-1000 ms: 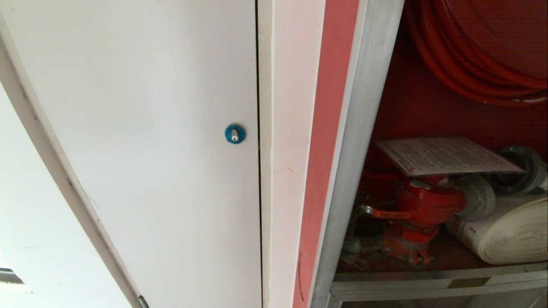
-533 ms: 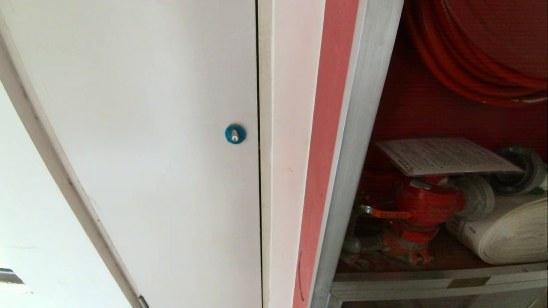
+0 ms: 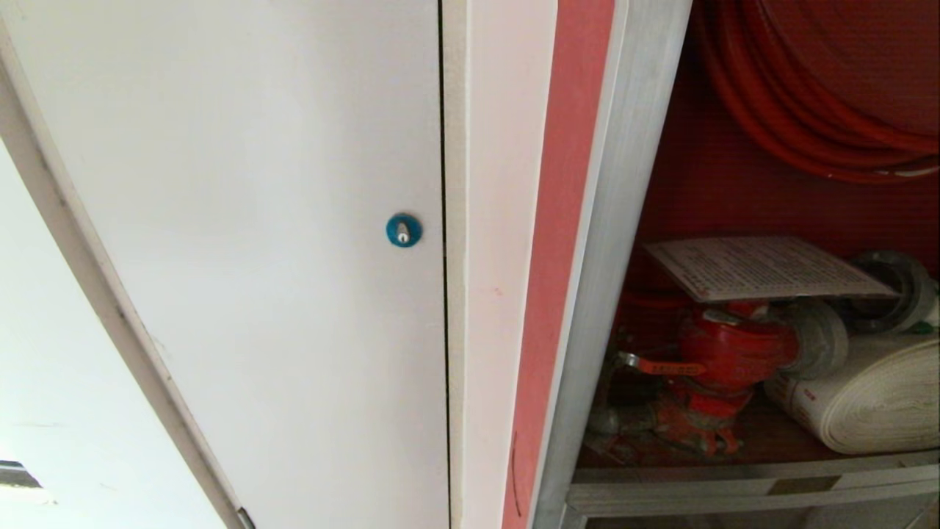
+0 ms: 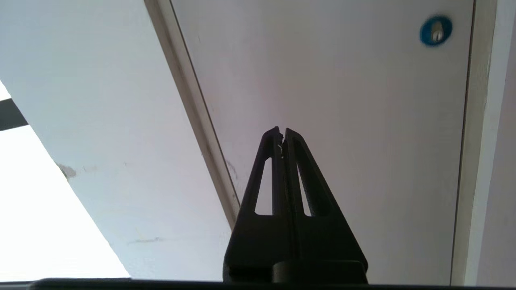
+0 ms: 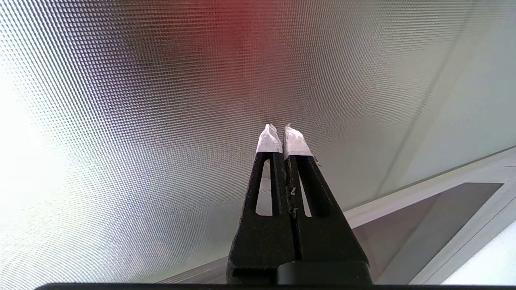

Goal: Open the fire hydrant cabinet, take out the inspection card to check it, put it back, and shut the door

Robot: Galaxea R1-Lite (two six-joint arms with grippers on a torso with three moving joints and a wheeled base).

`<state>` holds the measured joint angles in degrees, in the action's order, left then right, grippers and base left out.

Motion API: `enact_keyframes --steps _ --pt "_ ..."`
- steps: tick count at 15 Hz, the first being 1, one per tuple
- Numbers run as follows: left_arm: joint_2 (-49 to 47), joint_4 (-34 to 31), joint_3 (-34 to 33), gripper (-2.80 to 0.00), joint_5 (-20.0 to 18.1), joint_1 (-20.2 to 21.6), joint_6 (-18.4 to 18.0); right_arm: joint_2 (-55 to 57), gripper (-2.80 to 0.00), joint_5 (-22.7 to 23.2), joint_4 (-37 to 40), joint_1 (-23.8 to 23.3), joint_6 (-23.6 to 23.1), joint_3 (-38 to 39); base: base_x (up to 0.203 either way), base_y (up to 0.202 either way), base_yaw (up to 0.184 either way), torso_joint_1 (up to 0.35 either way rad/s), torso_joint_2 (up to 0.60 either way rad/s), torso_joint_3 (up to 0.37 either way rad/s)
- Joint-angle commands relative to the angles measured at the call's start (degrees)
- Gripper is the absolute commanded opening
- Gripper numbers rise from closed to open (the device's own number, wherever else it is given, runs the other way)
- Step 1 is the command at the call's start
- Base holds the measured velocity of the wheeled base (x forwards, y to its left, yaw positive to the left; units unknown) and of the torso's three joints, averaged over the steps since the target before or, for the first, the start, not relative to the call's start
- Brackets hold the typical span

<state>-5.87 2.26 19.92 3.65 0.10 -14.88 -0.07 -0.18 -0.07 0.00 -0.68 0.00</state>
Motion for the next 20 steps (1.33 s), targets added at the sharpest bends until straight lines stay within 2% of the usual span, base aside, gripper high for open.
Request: enact_keyframes --steps 1,4,6,9,11,15,20 --pt "5.73 0.41 -6.73 -2.8 -0.54 0.08 0.01 -0.01 -2.8 0.01 -0.01 0.0 -0.02 0.0 0.0 0.0 0.0 0.0 0.0 0.0" --pt "5.94 3.39 -15.58 -2.8 -1.04 0.08 3.51 -0.01 -2.8 0.01 -0.01 0.0 -0.02 0.0 0.0 0.0 0.0 0.0 0.0 0.0" --pt "5.96 4.97 -19.92 -2.8 -1.17 0.08 4.31 -0.01 -2.8 0.01 -0.01 0.0 -0.02 0.0 0.0 0.0 0.0 0.0 0.0 0.0" --pt "5.96 3.65 -20.27 -2.8 -3.36 0.08 7.99 -0.1 -2.8 0.01 -0.01 0.0 -0.02 0.0 0.0 0.0 0.0 0.0 0.0 0.0" --pt "5.96 -0.3 -20.27 -2.8 -3.56 0.08 8.12 -0.01 -2.8 0.01 -0.01 0.0 -0.02 0.0 0.0 0.0 0.0 0.0 0.0 0.0" --pt "5.96 -1.14 -20.34 -2.8 -4.86 0.08 11.36 -0.01 -2.8 0.01 -0.01 0.0 -0.02 0.0 0.0 0.0 0.0 0.0 0.0 0.0" --pt "5.96 -1.11 -20.28 -2.8 -4.88 0.08 11.81 -0.01 -2.8 0.01 -0.01 0.0 -0.02 0.0 0.0 0.0 0.0 0.0 0.0 0.0"
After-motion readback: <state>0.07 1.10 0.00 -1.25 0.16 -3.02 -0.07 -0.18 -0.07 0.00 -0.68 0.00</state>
